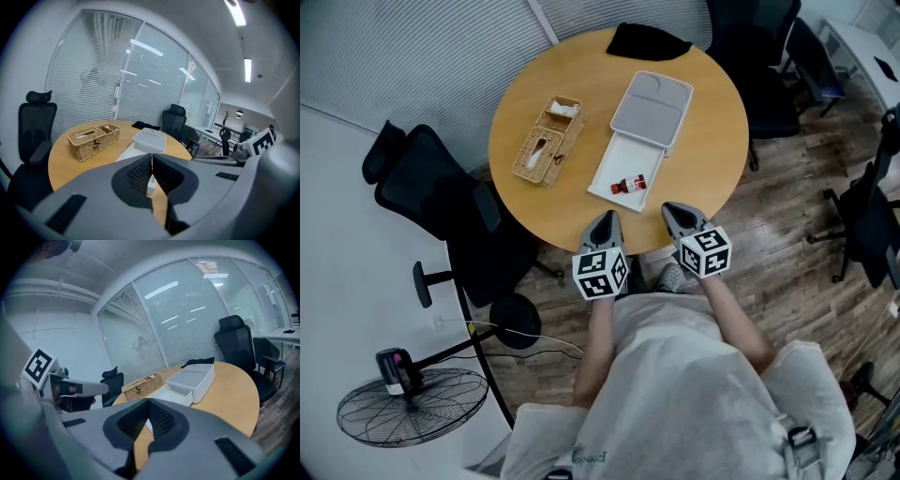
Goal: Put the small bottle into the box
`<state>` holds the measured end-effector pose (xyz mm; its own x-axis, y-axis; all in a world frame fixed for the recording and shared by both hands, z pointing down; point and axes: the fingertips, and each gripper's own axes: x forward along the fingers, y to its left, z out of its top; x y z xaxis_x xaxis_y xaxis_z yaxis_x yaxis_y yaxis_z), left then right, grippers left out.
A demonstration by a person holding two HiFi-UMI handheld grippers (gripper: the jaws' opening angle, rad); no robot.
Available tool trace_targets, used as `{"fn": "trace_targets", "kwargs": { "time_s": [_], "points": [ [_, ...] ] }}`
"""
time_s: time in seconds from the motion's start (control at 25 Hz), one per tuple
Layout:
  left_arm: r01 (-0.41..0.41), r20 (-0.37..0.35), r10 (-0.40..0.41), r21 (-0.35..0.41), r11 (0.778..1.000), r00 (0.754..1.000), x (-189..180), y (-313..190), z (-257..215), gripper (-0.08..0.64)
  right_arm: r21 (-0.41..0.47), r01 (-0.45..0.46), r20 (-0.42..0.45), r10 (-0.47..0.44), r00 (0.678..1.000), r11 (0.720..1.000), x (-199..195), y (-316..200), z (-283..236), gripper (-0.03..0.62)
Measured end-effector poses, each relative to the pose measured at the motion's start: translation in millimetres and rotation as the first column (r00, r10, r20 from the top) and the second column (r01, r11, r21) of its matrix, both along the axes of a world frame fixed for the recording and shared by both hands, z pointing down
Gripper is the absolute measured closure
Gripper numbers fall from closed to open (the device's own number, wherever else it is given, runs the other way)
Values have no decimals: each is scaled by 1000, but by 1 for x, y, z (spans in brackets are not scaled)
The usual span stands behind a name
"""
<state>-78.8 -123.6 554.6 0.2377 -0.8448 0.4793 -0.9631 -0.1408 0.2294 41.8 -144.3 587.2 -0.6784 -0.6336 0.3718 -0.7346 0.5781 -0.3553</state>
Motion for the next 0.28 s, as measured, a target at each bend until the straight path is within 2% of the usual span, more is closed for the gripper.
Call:
{"fn": "trace_targets", "kwargs": {
  "time_s": [0.28],
  "points": [
    [2,2,-2,-1,1000,1000,-1,0,1,531,-4,0,0,0,1000,1000,0,0,2,574]
  ]
}}
